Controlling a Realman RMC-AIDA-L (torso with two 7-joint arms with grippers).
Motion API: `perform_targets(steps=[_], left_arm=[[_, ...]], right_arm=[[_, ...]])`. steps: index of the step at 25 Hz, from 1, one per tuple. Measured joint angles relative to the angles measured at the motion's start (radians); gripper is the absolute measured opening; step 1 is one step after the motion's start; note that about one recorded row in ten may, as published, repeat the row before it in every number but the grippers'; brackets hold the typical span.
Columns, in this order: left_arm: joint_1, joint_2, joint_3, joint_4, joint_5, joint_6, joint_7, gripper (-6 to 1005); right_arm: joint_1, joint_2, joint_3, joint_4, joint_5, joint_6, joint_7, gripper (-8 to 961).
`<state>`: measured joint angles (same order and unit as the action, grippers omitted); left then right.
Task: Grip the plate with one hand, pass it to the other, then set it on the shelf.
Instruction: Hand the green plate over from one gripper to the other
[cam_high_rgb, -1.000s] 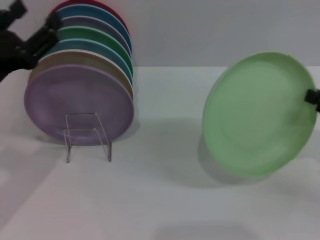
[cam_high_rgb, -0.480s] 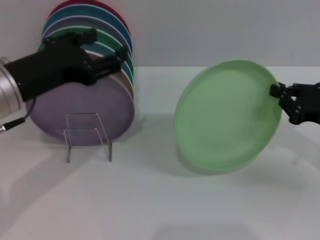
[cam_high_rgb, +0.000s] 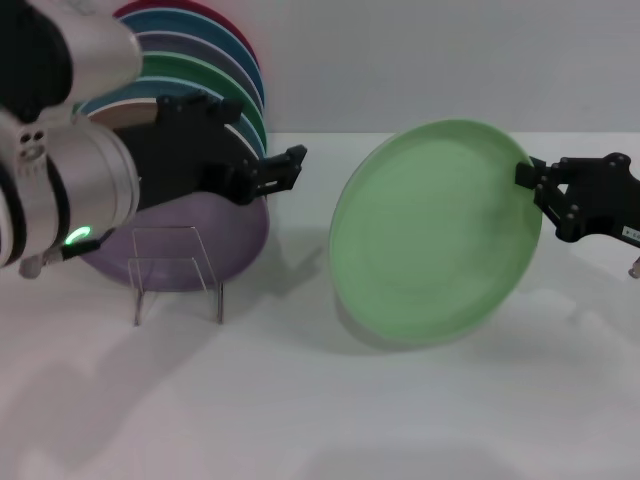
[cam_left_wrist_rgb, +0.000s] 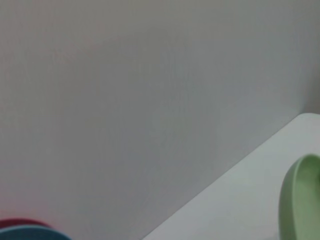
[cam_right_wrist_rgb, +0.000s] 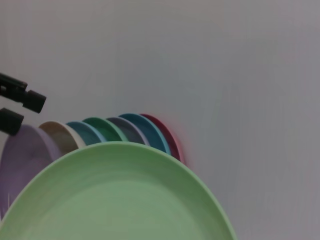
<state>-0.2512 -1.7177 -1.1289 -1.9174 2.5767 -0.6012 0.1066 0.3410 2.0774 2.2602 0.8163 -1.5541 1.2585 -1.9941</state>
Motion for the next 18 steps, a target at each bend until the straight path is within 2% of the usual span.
perform_targets(steps=[1, 2, 3, 4, 5, 6, 7, 9, 12, 18], left_arm=[[0.022, -0.073, -0.072, -0.005, -0.051, -0.065, 0.124, 744], [0.051, -0.182, -0.176, -0.008, -0.111, -0.161, 0.294, 744], [0.058, -0.213, -0.206, -0.008, -0.122, -0.186, 0.342, 744], [0.074, -0.288, -0.284, -0.009, -0.155, -0.262, 0.476, 743], [0.081, -0.333, -0.331, -0.008, -0.188, -0.310, 0.567, 743], [0.079, -0.365, -0.367, -0.002, -0.227, -0.342, 0.647, 743], [0.073, -0.369, -0.374, 0.003, -0.254, -0.348, 0.681, 743], [0.061, -0.357, -0.369, 0.016, -0.297, -0.351, 0.719, 742], [0.065, -0.363, -0.364, 0.026, -0.304, -0.359, 0.724, 742], [0.055, -0.356, -0.332, 0.045, -0.303, -0.377, 0.697, 741]], right_arm=[[-0.001, 0.000, -0.001, -0.001, -0.001, -0.001, -0.006, 18], [-0.002, 0.000, -0.001, -0.003, -0.001, -0.002, -0.014, 18], [-0.003, 0.000, -0.002, -0.006, -0.002, -0.005, -0.022, 18], [-0.003, 0.000, -0.002, -0.008, -0.003, -0.009, -0.028, 18], [-0.002, 0.001, -0.005, -0.012, -0.004, -0.014, -0.036, 18], [-0.001, 0.002, -0.012, -0.016, -0.003, -0.017, -0.043, 18], [0.000, 0.002, -0.017, -0.021, 0.000, -0.019, -0.050, 18], [-0.001, 0.005, -0.028, -0.031, 0.009, -0.020, -0.080, 18], [0.011, 0.008, -0.056, -0.061, 0.036, -0.020, -0.129, 19], [0.036, 0.007, -0.108, -0.084, 0.101, -0.013, -0.152, 19]])
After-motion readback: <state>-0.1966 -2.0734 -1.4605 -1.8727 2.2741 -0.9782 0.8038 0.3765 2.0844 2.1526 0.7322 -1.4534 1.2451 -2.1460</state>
